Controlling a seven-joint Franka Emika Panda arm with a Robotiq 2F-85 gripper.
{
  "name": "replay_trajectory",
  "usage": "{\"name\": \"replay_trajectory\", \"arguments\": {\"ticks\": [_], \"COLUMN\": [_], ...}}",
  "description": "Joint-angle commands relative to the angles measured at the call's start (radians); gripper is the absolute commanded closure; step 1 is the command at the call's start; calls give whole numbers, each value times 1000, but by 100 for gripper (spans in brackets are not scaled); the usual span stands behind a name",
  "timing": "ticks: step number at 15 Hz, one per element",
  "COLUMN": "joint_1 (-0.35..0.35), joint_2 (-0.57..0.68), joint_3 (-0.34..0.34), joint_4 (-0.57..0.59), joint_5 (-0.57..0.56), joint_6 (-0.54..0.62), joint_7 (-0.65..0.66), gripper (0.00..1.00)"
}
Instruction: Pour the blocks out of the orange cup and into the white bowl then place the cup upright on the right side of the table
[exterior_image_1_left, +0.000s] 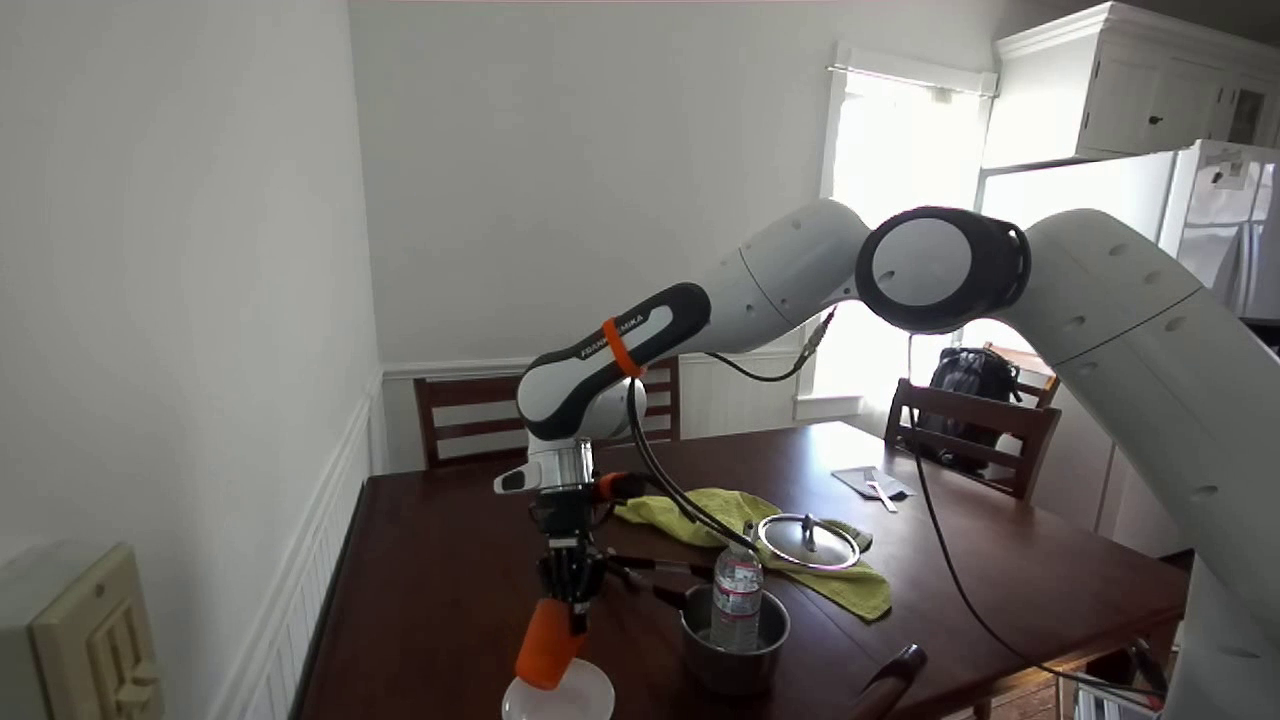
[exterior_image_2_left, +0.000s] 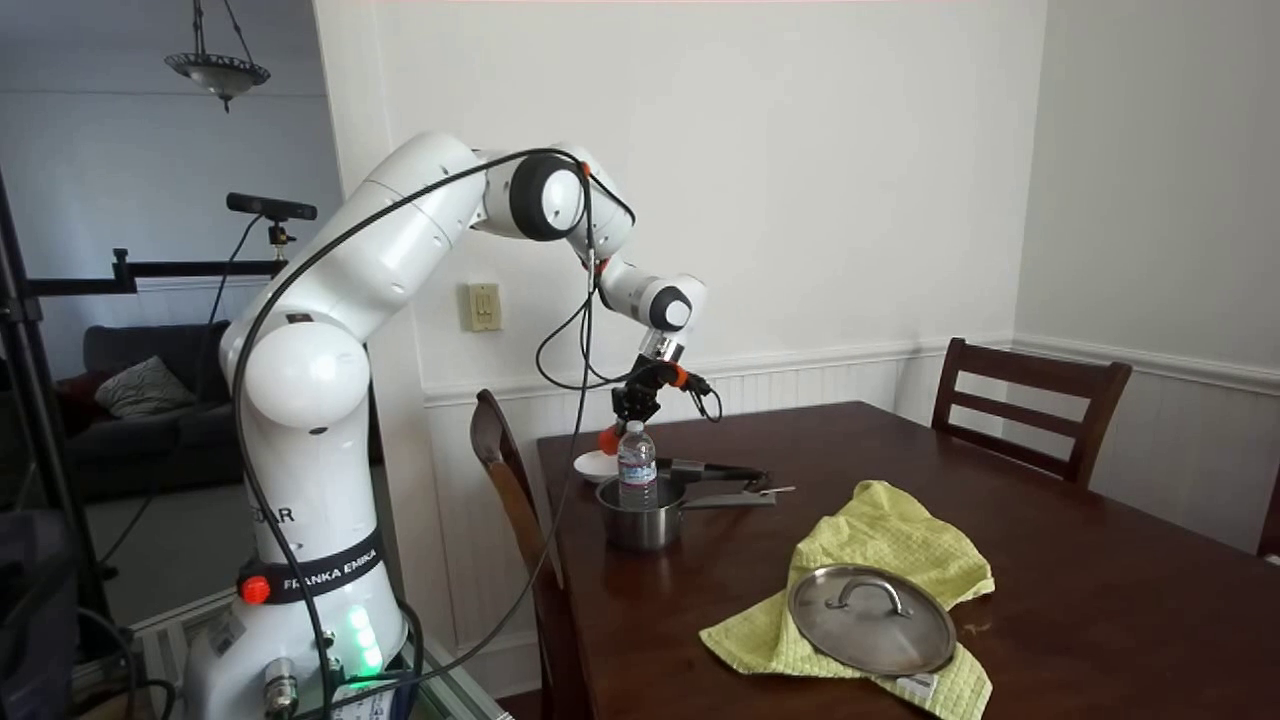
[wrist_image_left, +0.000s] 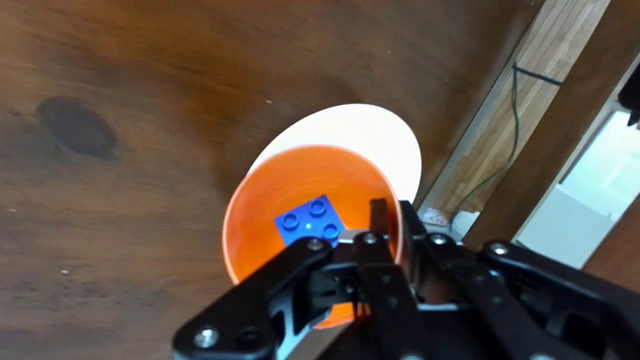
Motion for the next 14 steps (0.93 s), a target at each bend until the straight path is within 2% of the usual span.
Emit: {"name": "replay_trajectory", "arguments": {"ticks": [1, 5, 6, 8, 9, 14], "joint_1": [12, -4, 42, 35, 11, -36], "joint_2": [-35, -25, -3, -4, 7, -9], "joint_3": [19, 36, 5, 4, 33, 70], "joint_4": [-51, -33, -14, -14, -7, -25], "joint_5": [0, 17, 16, 17, 41, 181], "joint_6": [-21, -58, -26, -41, -35, -45], "joint_7": [-166, -384, -286, -347, -441, -695], "gripper": [98, 98, 92, 92, 98, 98]}}
